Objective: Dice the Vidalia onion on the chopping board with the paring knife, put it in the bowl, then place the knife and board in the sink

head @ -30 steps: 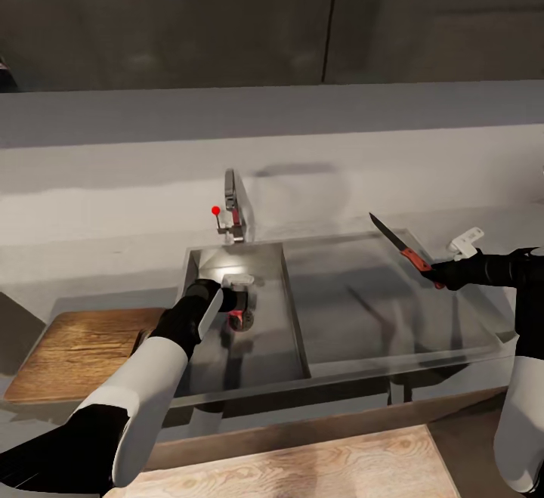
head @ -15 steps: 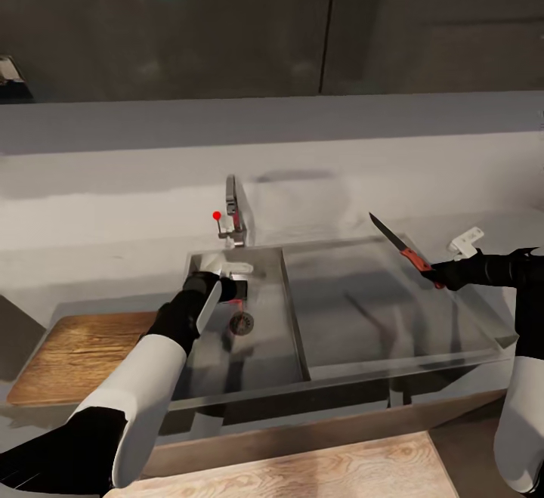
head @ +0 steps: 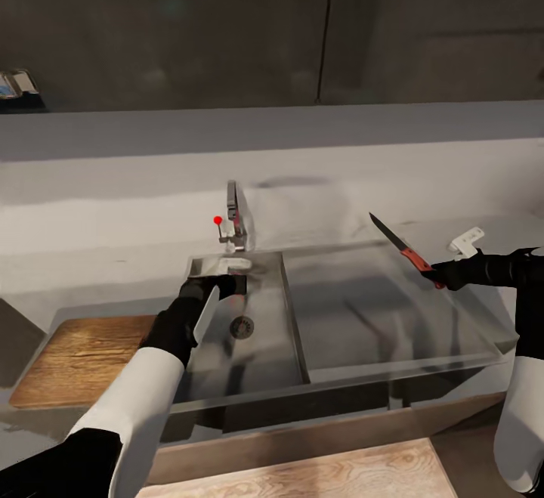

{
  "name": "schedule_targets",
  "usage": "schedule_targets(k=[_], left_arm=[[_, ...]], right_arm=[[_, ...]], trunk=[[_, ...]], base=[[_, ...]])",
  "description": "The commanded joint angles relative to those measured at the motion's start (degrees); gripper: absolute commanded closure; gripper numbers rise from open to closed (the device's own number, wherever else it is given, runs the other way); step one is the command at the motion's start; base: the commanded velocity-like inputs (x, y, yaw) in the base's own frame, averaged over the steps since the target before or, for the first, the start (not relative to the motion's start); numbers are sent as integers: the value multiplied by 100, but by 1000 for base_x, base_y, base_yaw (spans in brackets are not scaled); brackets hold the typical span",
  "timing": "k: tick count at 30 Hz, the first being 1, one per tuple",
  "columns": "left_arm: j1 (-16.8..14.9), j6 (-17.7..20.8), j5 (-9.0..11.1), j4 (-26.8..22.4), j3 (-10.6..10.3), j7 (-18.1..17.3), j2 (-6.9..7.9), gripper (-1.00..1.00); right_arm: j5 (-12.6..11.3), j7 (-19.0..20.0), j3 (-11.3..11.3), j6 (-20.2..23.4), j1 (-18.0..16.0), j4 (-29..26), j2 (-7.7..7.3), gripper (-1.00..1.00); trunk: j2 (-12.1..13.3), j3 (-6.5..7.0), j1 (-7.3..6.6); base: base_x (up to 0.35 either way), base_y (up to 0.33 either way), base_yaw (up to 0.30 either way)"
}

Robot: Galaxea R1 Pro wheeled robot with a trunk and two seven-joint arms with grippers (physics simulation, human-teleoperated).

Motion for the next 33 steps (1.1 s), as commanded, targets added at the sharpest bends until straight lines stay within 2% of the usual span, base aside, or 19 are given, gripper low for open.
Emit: schedule_targets(k=[1,5,7,9,14,24,33], left_arm=[[119,20,10,-211,0,-23,0,100],[662,48,10,-1163,-4,-70,0,100],[785,110,10,-1416,-6,-75,0,100],[927,429,10,-1710,-8,-81,0,100],[1009,1129,6,-2118,-24,-84,0,100],[1032,1752,6,-2354,-75,-88,0,100],[1034,1867,8,-2597,-219,-85,0,100]], right_arm=[[31,43,-1,55,-6,-5,0,100],[31,43,-1,55,-8,-5,0,100],[31,43,-2,55,-7,-5,0,100],[31,43,-3,55,-7,-5,0,100],[31,43,-5,55,-8,-5,0,100],[31,43,-4,57,-7,-5,0,100],[31,43,-4,60,-6,-5,0,100]], trunk=[[-11,-2,4],[-11,29,4],[-11,44,4],[-11,58,4],[-11,94,4],[-11,164,4],[-11,224,4]], base=[[0,0,0],[0,0,0],[0,0,0],[0,0,0],[0,0,0],[0,0,0],[-3,0,0]])
